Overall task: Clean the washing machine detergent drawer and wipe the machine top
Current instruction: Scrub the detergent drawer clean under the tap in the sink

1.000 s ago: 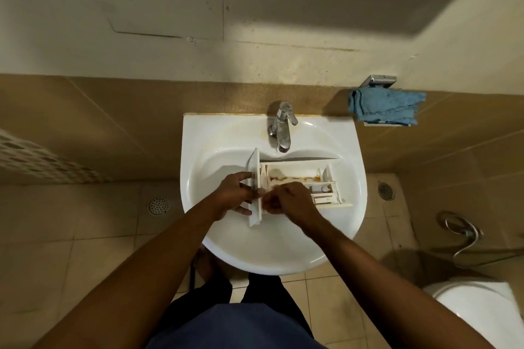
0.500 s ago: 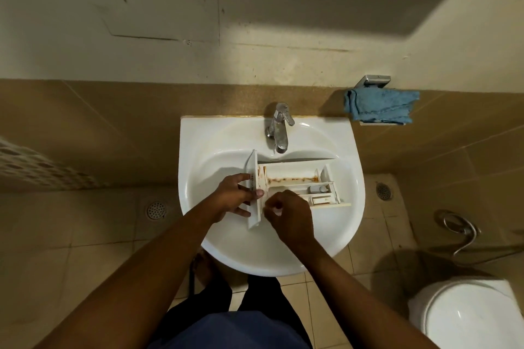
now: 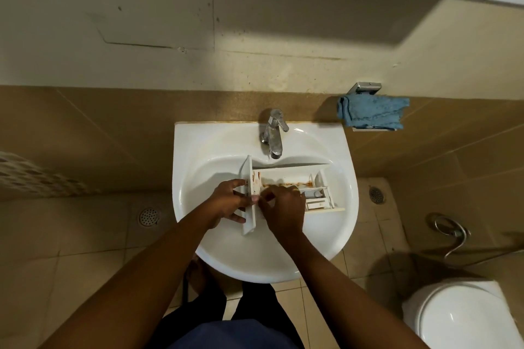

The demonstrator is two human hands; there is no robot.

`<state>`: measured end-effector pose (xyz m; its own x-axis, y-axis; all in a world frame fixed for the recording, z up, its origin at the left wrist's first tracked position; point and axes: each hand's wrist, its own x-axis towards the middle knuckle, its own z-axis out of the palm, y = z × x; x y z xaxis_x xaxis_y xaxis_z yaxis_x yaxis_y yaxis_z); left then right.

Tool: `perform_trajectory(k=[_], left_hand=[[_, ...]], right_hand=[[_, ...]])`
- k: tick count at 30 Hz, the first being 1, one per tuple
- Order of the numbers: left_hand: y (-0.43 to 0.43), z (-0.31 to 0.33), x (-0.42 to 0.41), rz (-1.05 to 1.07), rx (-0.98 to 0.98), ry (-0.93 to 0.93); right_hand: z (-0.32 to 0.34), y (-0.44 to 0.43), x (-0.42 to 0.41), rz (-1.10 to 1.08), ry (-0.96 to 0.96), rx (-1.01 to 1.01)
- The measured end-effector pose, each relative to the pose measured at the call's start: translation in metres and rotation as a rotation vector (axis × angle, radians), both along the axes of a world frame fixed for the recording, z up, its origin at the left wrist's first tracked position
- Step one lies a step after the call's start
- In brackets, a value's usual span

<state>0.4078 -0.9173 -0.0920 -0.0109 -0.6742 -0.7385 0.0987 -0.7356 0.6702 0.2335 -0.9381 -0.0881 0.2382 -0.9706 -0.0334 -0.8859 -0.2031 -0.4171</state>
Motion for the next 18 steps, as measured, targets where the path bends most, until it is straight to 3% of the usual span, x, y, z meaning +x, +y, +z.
perform_trajectory(k=[11,18], left_hand=[[0.001,0.002,-0.002,-0.022,-0.011,-0.022],[0.0,0.002,-0.001,0.002,0.022,-0.008]], right_hand=[[-0.009,0.012,-0.006,0.06,0.034,-0.066],[-0.005,-0.042,0.03,-0.172,-0.083,0.126]])
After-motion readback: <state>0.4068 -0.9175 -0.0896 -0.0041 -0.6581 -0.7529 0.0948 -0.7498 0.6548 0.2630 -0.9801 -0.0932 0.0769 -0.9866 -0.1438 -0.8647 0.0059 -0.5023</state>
